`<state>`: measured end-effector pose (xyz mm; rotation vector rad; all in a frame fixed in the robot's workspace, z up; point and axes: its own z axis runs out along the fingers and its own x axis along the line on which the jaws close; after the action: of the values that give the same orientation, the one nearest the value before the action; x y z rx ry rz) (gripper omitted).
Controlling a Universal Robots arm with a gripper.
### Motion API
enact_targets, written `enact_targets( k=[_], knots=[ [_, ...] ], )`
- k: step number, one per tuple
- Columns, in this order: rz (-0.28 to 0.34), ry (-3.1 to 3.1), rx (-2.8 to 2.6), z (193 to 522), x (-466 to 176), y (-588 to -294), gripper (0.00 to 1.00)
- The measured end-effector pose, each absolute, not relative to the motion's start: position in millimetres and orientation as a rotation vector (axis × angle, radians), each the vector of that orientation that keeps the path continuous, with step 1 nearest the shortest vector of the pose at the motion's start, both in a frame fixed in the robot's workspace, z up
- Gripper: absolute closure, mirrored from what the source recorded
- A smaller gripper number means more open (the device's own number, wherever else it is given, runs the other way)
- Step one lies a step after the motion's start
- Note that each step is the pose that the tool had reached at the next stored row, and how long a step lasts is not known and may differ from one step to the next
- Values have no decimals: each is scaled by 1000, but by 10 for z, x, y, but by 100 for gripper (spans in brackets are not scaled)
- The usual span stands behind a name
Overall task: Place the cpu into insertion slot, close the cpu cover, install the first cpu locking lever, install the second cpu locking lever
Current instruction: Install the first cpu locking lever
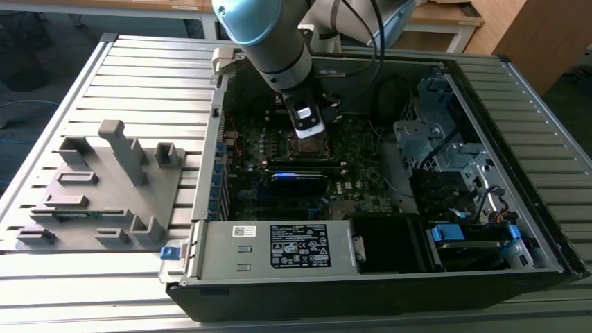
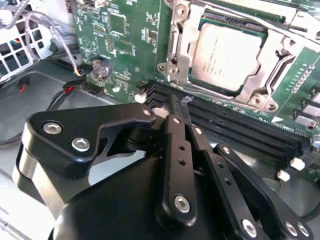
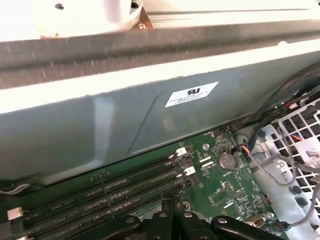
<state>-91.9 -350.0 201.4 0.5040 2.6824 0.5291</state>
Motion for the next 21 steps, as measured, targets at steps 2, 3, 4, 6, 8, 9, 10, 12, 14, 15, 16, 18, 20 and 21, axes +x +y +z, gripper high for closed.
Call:
enact_targets(
  k=[2, 3, 4, 6, 8, 9, 10, 12, 14, 15, 16, 18, 20, 21],
  knots=[
    [529, 2682, 505, 2022, -918, -3500, 90],
    [529, 2682, 505, 2022, -918, -3500, 90],
    [529, 2682, 505, 2022, -918, -3500, 90],
    [529, 2682, 505, 2022, -918, -3500, 90],
    [524, 2694, 509, 2021, -918, -3500, 90],
    [519, 2709, 514, 2019, -917, -3500, 90],
    [513, 2726, 520, 2017, -914, -3500, 90],
    [501, 2759, 533, 2015, -910, -3500, 90],
    [487, 2792, 544, 2012, -906, -3500, 90],
    [480, 2808, 550, 2011, -904, -3500, 90],
    [472, 2825, 556, 2010, -903, -3500, 90],
    [465, 2838, 561, 2008, -902, -3500, 90],
    [464, 2838, 561, 2008, -902, -3501, 90],
    [464, 2838, 561, 2008, -902, -3500, 90]
  ],
)
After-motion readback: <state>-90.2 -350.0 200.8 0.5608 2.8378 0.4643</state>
